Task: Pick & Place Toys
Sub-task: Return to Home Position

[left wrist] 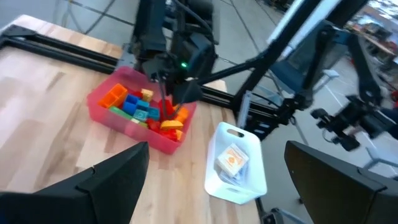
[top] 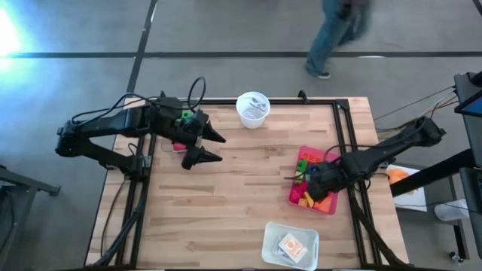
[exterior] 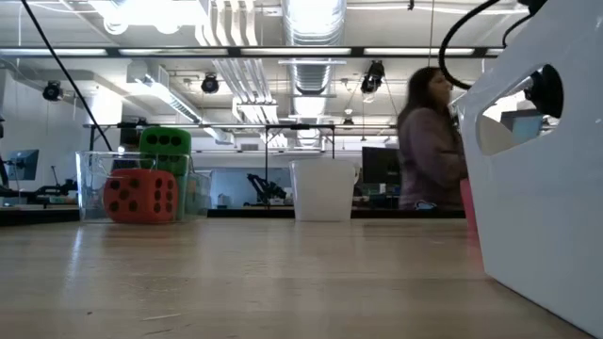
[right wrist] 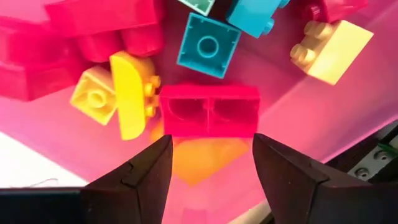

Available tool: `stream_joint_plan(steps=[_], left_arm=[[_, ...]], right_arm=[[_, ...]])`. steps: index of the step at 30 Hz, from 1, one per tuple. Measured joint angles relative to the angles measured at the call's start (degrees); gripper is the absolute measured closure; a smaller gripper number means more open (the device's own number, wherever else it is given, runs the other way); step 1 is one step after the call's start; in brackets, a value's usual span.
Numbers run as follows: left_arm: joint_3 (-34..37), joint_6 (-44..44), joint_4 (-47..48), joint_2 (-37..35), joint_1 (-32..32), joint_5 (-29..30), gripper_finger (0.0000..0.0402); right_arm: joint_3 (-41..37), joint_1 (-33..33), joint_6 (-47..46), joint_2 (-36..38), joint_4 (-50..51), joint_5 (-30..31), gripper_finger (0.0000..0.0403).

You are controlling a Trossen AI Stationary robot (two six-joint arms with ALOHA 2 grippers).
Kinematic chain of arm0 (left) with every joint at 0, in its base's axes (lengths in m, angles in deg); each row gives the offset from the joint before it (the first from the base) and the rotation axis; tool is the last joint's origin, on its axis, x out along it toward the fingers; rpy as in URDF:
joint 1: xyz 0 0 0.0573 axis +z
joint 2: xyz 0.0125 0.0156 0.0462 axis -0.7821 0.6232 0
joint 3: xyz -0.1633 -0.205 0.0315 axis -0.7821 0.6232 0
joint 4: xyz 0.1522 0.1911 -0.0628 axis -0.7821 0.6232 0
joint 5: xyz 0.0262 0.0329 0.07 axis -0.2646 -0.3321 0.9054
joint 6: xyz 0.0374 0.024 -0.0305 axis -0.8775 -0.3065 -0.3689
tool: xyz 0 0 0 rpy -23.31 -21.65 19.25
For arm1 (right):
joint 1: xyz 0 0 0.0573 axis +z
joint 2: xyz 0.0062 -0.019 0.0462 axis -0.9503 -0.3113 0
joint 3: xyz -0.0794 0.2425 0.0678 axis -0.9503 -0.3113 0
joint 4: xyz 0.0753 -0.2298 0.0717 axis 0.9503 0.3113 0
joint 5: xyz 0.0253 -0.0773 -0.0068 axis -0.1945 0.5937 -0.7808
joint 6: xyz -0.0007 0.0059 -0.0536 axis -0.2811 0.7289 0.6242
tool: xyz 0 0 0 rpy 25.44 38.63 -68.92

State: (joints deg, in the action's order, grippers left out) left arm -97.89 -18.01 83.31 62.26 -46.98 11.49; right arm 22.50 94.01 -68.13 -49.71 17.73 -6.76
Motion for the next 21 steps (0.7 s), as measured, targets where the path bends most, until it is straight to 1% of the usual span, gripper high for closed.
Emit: stream_joint_plan(steps=[2, 4, 7, 10, 12, 13, 15, 17, 20, 21], left_arm=[[0.0, -0.4, -0.4, 0.0, 0.0, -0.7, 0.0026], [0.0, 0.1, -0.4, 0.0, 0.0, -0.7, 0.0027], [0.0, 1.9, -0.5, 0.0, 0.0, 0.1, 0.0034], [0.0, 3.0, -0.6, -0.8, 0.0, 0.7, 0.0067], [0.0, 3.9, -0.6, -1.8, -0.1, 1.0, 0.0105], [0.0, 4.1, -0.6, -2.3, -0.1, 1.1, 0.0131], [0.0, 4.2, -0.6, -3.7, -0.1, 1.6, 0.0186], [0.0, 4.1, -0.5, -5.0, -0.1, 1.9, 0.0249], [0.0, 2.6, 0.1, -7.2, -0.1, 1.9, 0.0347], [0.0, 2.0, 0.7, -8.0, -0.1, 1.9, 0.0373]], right_arm=[[0.0, 0.0, -0.2, 1.3, -0.1, 0.0, 0.02], [0.0, 0.0, -0.2, 2.3, -0.5, 0.0, 0.0225], [0.0, 0.1, 0.5, 3.5, -2.2, 0.0, 0.0279], [0.2, 0.3, 0.9, 4.4, -3.6, 0.3, 0.0341], [1.3, 0.6, 2.0, 4.5, -3.6, 1.5, 0.0379], [2.3, 0.8, 2.5, 4.6, -3.6, 2.9, 0.0385], [4.3, 0.9, 3.9, 4.6, -3.8, 5.2, 0.0385], [6.6, 0.9, 6.6, 4.6, -3.7, 7.6, 0.0385], [10.4, 1.0, 14.2, 4.5, -3.9, 12.7, 0.0385], [11.6, 1.0, 16.8, 4.4, -3.9, 14.2, 0.0385]])
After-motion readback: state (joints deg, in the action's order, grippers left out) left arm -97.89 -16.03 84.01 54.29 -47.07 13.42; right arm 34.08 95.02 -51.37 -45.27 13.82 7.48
